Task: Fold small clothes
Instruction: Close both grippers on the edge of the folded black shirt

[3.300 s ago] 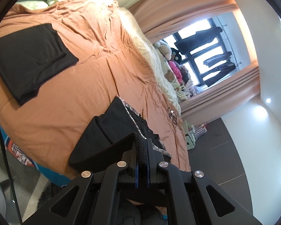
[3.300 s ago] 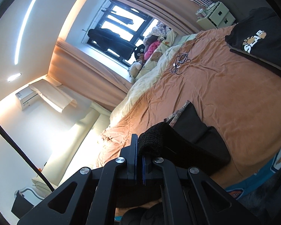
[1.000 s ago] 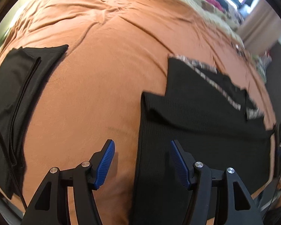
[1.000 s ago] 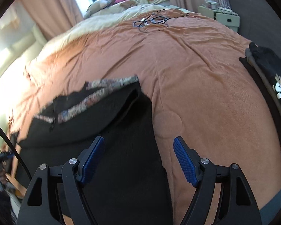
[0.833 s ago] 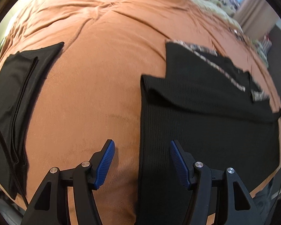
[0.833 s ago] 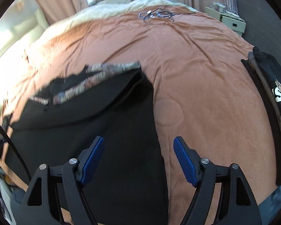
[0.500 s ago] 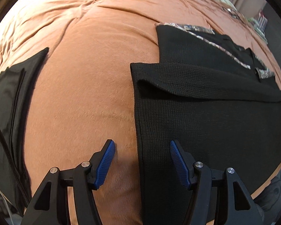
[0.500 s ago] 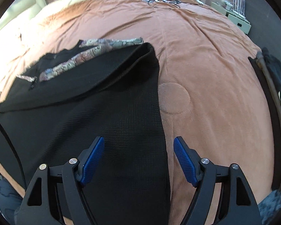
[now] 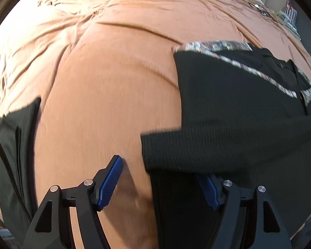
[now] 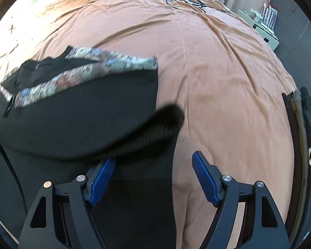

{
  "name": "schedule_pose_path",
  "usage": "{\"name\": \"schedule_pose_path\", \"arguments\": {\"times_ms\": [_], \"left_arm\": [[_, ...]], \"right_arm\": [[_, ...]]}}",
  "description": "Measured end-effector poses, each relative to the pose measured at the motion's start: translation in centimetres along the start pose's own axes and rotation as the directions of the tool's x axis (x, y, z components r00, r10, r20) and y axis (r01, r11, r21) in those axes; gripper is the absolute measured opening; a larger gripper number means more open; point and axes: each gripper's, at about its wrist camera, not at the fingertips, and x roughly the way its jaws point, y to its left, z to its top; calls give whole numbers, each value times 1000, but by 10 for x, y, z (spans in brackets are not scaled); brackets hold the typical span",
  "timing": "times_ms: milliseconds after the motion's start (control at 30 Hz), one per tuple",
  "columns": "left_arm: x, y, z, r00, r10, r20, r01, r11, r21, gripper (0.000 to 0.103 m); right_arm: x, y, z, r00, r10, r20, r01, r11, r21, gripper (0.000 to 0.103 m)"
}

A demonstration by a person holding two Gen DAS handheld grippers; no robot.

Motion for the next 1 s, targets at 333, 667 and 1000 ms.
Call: {"name": "schedule_pose_path", "arguments": {"times_ms": [333,667,1000], "left_arm": [[20,13,52,997,24,69,-17,995,-94,72],[6,43,39,990,-98,106,114,980,-161,47],[17,24,40,985,-127,119,145,978,-150,21]], "right_arm": [[30,-35,26,996,58,63,-67,987,146,56],[43,-48,10,957,274,97,-286,947,145,40],[44,-61,23,956,260,139,-281,944,171,3]]}}
